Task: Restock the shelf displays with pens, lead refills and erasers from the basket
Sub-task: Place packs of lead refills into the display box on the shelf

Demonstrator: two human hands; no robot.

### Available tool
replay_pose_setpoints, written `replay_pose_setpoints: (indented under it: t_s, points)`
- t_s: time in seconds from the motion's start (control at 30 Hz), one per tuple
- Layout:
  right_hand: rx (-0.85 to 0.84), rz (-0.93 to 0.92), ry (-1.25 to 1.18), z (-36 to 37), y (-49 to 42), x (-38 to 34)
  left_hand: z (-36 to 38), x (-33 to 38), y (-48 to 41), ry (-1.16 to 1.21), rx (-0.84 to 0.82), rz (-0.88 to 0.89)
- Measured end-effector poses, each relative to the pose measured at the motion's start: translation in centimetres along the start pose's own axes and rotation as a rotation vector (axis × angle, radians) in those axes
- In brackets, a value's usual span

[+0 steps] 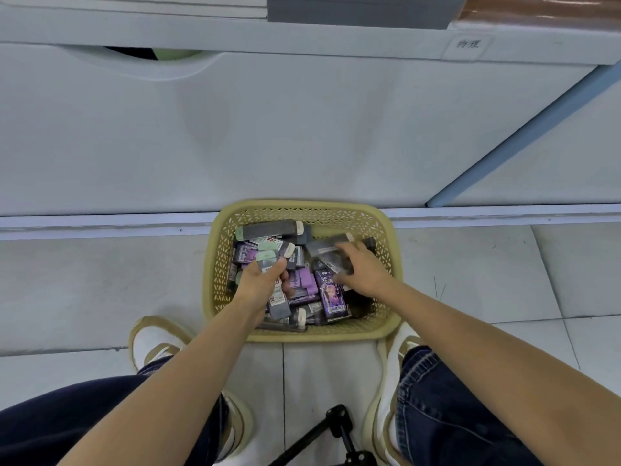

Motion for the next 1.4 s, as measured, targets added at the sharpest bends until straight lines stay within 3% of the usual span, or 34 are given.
replay_pose_setpoints:
  t_s: [0.07,0.2,0.4,0.87,0.97,1.03,1.13,1.27,1.4]
  points:
    - [-0.031,-0.017,0.058,1.4,-0.2,-0.1,0.1,-0.5,-0.3,-0.071,-0.017,0.005]
    - [0.123,-0.042,0.061,0.8,-0.9,-0.6,0.2,-0.9,-0.9,-0.088,-0.023,-0.004]
    - [0.014,0.021,0.176,1.0,-2.7,0.4,0.5,-0.6,-1.2,-0.077,-0.038,0.014]
    - [0.044,-0.025,-0.133,-1.5,-1.6,0.8,0.9,0.8,0.1,-0.102,-0.069,0.041]
    - [-0.076,-0.088,-0.310,-2.4,-0.9,-0.4,1.3,2.7,1.0,-0.092,-0.069,0.126]
    - [-0.282,-0.149,-0.391,-2.1,-0.1,-1.9,1.5,4.2,1.7,-0.108,-0.053,0.194]
    - [-0.501,-0.214,-0.349,-1.4,1.3,-3.8,2.3,5.6,2.6,-0.167,-0.116,0.238]
    - [-0.552,-0.234,-0.358,-1.6,2.3,-4.7,2.5,5.7,3.4,-0.289,-0.195,0.182]
    - [-0.513,-0.226,-0.498,-3.3,2.5,-5.1,1.7,6.5,4.0,-0.257,-0.113,0.208]
Point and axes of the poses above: each hand's wrist, its own y-axis away from the middle knuckle, its own z-axis out of the palm, x = y × z, the point moved 7 cm from there along -y, towards the middle knuckle, and after that the axes turned 5 degrees about y, right-handed, at the moved point
